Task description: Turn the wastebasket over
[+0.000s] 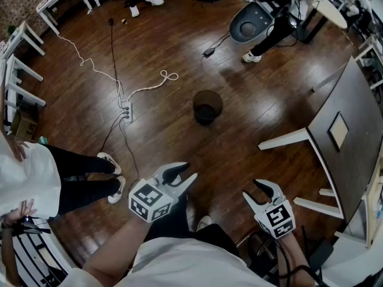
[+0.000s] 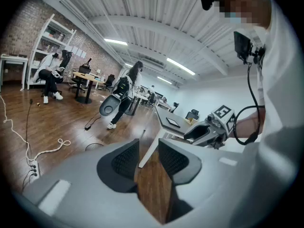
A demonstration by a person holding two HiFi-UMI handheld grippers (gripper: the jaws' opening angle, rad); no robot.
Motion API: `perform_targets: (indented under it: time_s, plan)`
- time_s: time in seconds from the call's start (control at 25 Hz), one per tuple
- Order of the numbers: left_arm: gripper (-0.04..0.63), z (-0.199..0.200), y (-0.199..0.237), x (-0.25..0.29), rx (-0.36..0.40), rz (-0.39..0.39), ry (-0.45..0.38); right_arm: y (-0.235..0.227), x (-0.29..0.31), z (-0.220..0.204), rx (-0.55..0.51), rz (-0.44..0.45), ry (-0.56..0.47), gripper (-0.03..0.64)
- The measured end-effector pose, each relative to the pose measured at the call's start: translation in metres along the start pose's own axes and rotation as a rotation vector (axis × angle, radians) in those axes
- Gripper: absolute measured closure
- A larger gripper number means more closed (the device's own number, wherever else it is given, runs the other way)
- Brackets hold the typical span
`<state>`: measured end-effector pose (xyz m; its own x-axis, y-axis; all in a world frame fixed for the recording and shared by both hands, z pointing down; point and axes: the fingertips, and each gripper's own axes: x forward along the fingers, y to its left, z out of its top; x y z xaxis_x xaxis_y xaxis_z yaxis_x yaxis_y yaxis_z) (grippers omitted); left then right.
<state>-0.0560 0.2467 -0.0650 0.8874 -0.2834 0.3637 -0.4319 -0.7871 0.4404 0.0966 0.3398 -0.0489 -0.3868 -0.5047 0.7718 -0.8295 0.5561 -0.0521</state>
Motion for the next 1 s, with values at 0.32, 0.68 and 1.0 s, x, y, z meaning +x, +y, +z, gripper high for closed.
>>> perform_targets:
  time_s: [0.32,0.68,1.0]
  plan:
    - [0.469,0.013,0.135,0.07,-0.005,0.065,-0.01,-0.076,0.164,0.059,-0.174,0.097,0.062,0.434]
    - [0.465,-0.035,0.251,0.164,-0.063,0.232,-0.134,-0.162,0.384,0.023,-0.396,0.209,0.185,0.414]
    - [0.46,-0.129,0.324,0.234,-0.064,0.195,-0.172,-0.198,0.564,-0.05,-0.503,0.207,0.28,0.414]
